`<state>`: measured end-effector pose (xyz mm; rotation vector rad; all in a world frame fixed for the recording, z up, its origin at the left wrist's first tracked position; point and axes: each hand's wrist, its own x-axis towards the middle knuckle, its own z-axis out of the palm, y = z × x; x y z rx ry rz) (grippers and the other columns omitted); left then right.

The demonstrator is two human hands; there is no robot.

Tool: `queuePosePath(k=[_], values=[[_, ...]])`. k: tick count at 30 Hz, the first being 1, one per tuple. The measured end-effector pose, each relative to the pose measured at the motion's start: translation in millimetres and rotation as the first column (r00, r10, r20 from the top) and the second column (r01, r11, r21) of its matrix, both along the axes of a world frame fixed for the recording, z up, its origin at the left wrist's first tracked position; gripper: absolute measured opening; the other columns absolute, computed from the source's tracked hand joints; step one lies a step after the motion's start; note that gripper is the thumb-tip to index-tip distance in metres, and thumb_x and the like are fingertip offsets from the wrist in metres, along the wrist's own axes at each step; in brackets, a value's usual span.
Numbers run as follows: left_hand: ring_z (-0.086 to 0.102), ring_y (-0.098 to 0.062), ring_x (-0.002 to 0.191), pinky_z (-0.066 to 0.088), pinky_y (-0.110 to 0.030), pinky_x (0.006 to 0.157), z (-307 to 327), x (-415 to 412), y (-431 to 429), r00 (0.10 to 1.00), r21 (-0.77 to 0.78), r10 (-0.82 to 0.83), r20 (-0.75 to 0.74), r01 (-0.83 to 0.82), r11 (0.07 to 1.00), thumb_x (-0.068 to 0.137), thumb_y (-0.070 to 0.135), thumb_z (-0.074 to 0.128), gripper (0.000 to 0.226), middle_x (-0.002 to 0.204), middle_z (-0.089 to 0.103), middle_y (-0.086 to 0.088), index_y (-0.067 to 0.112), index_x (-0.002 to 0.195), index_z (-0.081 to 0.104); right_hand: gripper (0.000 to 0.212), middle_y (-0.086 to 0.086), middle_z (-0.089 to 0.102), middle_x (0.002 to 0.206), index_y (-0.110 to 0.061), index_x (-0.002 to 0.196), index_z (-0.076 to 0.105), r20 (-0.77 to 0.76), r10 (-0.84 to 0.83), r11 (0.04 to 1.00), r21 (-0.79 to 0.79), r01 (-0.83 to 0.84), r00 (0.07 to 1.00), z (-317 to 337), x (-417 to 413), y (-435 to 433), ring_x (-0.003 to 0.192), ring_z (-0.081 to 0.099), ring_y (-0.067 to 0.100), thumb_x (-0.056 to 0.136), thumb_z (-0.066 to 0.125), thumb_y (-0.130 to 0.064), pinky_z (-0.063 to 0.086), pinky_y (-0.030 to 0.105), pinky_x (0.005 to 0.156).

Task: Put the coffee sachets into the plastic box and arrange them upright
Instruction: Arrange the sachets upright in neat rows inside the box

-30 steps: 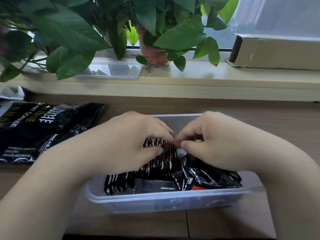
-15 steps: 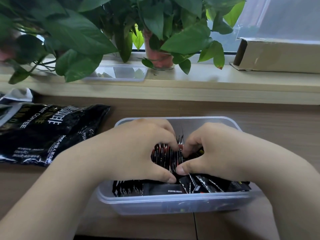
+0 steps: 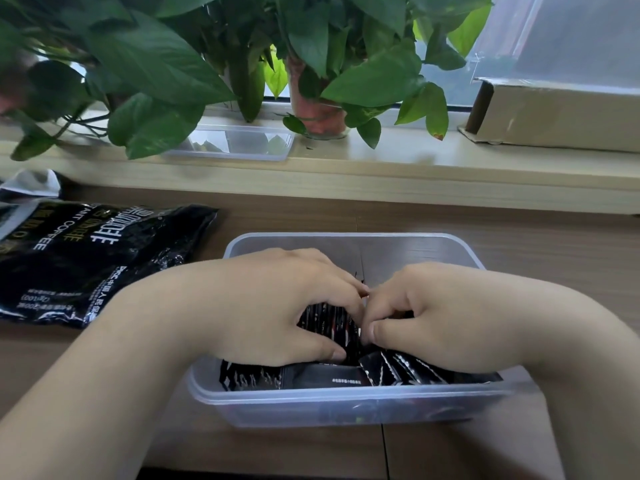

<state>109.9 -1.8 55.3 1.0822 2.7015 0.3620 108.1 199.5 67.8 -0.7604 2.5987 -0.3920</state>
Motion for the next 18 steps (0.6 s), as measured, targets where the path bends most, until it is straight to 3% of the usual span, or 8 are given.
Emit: queuePosePath(k=[5,7,9,12,14,18], values=[[0.034,0.001,0.132,0.037,-0.036,0.111,-1.8,-0.6,1.4,0.999,-0.029,0.012,-0.035,-0.013,0.999,0.082,0.062,0.055,0.038,0.137,0.048,0.036,0.05,0.117,0.063,0.024,-0.02,0.066,0.068,-0.031,0.088,0.076,0.052,-0.051,0.999,-0.008,0.052,0.997,5.9,3.4,0.1,0.064,0.058,-0.002,0.088,0.053,-0.024,0.046,0.012,0.06],[0.034,0.0,0.132,0.037,-0.036,0.111,-2.0,-0.5,1.0,0.999,-0.047,0.017,-0.044,-0.019,0.999,0.082,0.063,0.054,0.04,0.137,0.047,0.035,0.049,0.118,0.062,0.025,-0.011,0.071,0.075,-0.027,0.092,0.076,0.071,-0.058,0.998,0.009,0.057,0.996,6.2,3.8,0.5,0.067,0.062,0.005,0.087,0.052,-0.025,0.052,0.018,0.064],[0.032,0.0,0.133,0.036,-0.036,0.112,-1.5,0.0,1.4,0.999,-0.058,0.025,-0.044,-0.028,0.998,0.083,0.064,0.056,0.04,0.138,0.047,0.034,0.048,0.12,0.062,0.031,0.006,0.071,0.085,-0.016,0.094,0.073,0.1,-0.041,0.999,0.028,0.039,0.994,3.8,3.1,0.0,0.082,0.065,0.021,0.083,0.048,-0.031,0.056,0.035,0.079],[0.034,0.0,0.132,0.036,-0.035,0.111,-0.8,0.6,1.7,0.999,-0.053,0.029,-0.039,-0.031,0.998,0.083,0.064,0.057,0.04,0.136,0.048,0.034,0.048,0.12,0.063,0.047,0.019,0.067,0.096,-0.005,0.088,0.067,0.092,-0.007,1.0,0.022,0.005,0.996,1.9,0.7,-3.0,0.092,0.063,0.034,0.069,0.041,-0.039,0.053,0.054,0.088],[0.033,0.0,0.131,0.036,-0.036,0.111,-0.9,0.9,1.9,0.999,-0.053,0.034,-0.038,-0.036,0.998,0.086,0.062,0.059,0.038,0.136,0.048,0.034,0.047,0.12,0.063,0.049,0.021,0.064,0.1,-0.002,0.084,0.065,0.107,0.006,1.0,0.004,-0.006,0.994,1.7,-0.5,-3.3,0.095,0.061,0.036,0.066,0.041,-0.041,0.05,0.057,0.091],[0.032,0.0,0.131,0.035,-0.035,0.111,-0.7,2.9,4.8,0.998,-0.092,0.035,-0.058,-0.04,0.995,0.088,0.061,0.06,0.035,0.138,0.046,0.033,0.048,0.121,0.063,0.061,0.009,0.069,0.099,-0.01,0.091,0.071,0.172,0.034,0.999,-0.03,-0.03,0.985,5.1,0.7,-2.2,0.099,0.064,0.026,0.057,0.043,-0.053,0.05,0.049,0.096]])
